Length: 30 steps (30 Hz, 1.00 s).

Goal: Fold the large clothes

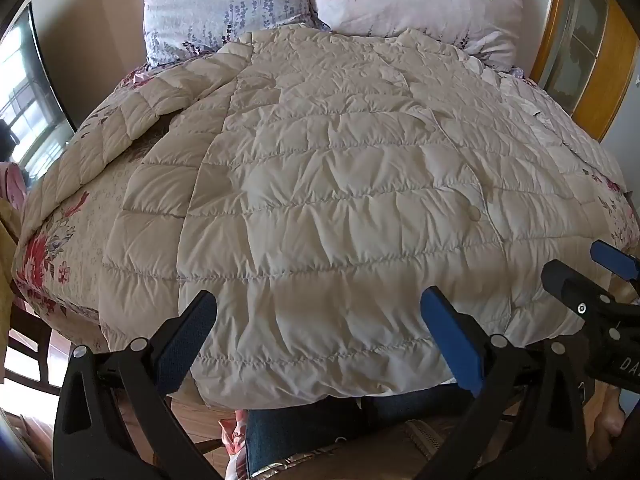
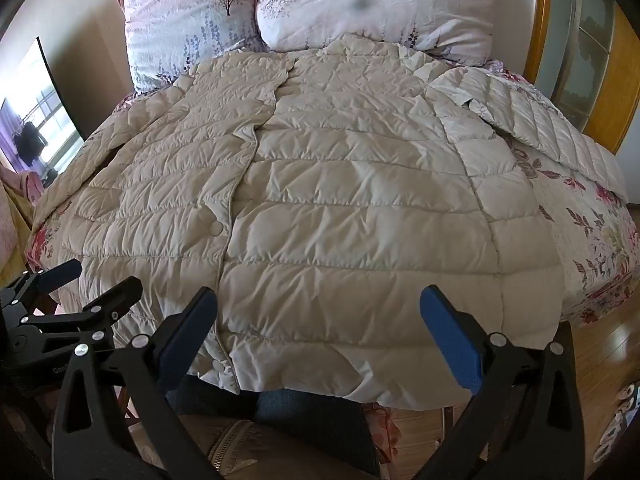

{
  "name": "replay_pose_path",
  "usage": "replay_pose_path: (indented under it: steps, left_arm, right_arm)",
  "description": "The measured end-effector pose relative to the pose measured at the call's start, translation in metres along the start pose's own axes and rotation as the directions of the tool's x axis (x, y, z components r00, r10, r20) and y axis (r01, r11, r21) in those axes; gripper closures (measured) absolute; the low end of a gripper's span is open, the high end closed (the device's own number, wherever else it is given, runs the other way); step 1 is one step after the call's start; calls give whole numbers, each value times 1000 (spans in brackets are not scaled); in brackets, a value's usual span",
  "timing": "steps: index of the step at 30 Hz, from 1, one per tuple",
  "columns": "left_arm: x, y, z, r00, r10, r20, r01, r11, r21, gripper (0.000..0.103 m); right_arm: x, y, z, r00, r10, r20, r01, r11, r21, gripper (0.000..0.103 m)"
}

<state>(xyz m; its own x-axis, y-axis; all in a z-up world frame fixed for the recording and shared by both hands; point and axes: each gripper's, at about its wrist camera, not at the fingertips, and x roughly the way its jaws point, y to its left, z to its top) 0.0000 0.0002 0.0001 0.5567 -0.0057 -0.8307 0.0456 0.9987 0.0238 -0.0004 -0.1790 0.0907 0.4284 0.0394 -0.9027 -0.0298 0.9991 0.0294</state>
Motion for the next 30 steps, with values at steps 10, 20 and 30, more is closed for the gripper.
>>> replay_pose_path:
  steps: [10,20,30]
  left_arm:
    - [0,0,0,1000,-1,0,1,1000,0,1]
    - [0,0,0,1000,-1,1,1,1000,0,1]
    - [0,0,0,1000,-1,1,1,1000,1,1]
  right_arm:
    - [0,-1,0,1000,1,1,-1,1000,2,2]
    - [-1,-1,0,1000,3,1,-3,1000,3,2]
    - [-1,-1,0,1000,7,2,-7,1000,5,2]
